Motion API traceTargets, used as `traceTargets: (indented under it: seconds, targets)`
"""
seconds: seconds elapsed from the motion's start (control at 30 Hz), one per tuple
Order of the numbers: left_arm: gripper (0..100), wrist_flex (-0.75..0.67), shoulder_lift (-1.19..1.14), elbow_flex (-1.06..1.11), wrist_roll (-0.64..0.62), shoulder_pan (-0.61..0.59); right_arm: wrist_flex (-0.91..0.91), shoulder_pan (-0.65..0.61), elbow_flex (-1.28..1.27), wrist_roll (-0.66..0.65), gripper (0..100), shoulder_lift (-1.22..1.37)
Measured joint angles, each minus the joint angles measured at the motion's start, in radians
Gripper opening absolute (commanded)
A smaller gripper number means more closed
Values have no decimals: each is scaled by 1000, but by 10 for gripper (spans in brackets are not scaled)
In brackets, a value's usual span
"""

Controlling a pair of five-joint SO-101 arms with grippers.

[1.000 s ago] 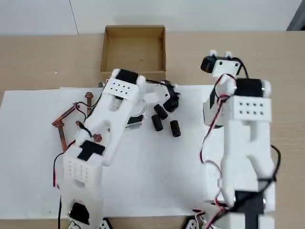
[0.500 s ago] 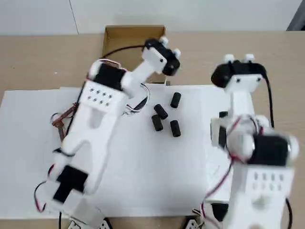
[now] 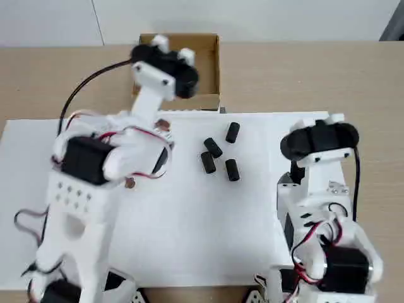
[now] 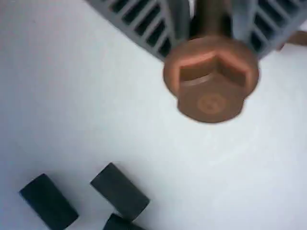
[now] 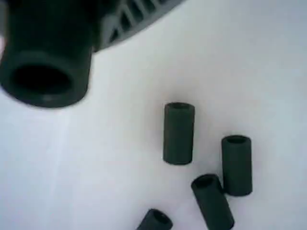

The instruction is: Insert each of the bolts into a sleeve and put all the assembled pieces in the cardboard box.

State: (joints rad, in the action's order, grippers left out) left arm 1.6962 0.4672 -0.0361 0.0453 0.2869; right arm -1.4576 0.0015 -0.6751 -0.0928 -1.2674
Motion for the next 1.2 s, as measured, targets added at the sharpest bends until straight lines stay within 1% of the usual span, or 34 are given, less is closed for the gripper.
traceTargets:
  seconds: [0.13,0.33,0.43,0.57,0.8,0.93,1.07,1.2]
  targets:
    - [5,-98,184,204,-5,-37,38,-8,-115,0,2,-74]
    - [5,-292,477,555,-9,-84,97,-100,-253,0,2,-175]
    - [5,-362,601,703,-20,-106,149,-106,-328,0,2,-213]
    - [5,-440,747,859,-110,-120,209,-123,-427,0,2,-256]
    - [5,-569,1003,1096,-203,-120,281,-269,-600,0,2,-394]
    - [5,-585,1160,1204,-279,-120,301,-358,-689,0,2,-520]
    - [6,-585,1318,1292,-388,-120,328,-436,-718,0,2,-531]
    - [6,-588,1330,1301,-522,-120,408,-505,-766,0,2,-531]
